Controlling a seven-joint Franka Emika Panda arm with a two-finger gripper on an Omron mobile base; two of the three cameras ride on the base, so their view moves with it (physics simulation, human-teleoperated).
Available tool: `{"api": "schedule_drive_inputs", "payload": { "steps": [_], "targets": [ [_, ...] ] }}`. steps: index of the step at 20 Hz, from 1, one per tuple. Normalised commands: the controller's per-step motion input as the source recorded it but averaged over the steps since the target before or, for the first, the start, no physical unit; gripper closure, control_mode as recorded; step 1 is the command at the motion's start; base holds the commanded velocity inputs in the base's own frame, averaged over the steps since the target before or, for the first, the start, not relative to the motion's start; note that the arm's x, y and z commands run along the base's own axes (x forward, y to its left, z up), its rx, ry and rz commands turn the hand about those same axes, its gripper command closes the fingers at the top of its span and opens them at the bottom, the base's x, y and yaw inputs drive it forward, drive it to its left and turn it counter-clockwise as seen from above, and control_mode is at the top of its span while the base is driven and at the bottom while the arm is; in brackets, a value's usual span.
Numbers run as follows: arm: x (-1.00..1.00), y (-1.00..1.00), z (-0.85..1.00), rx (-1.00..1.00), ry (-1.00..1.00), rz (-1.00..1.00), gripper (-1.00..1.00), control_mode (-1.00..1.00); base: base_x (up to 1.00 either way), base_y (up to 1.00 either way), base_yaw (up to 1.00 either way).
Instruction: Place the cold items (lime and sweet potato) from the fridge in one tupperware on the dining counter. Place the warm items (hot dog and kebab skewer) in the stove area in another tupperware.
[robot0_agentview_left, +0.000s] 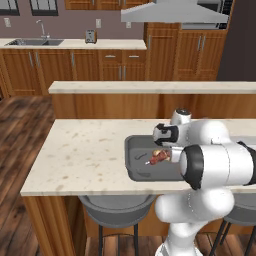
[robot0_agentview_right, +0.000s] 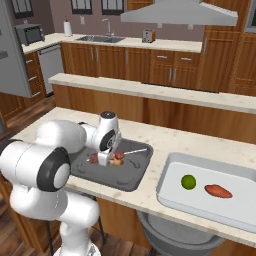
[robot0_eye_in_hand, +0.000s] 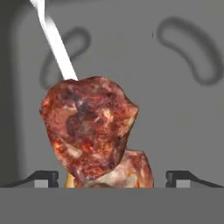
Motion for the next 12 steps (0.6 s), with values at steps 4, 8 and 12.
{"api": "schedule_drive_inputs", "payload": {
  "steps": [4,8,12],
  "targets": [
    [0.0,0.01,0.52,0.0,0.0,0.0,-1.0,-1.0,0.0,0.0,0.0],
    [0.0,0.0,0.7,0.0,0.0,0.0,-1.0,-1.0,0.0,0.0,0.0],
    [-0.03,0.0,0.68,0.0,0.0,0.0,-1.0,-1.0,0.0,0.0,0.0]
  ]
}}
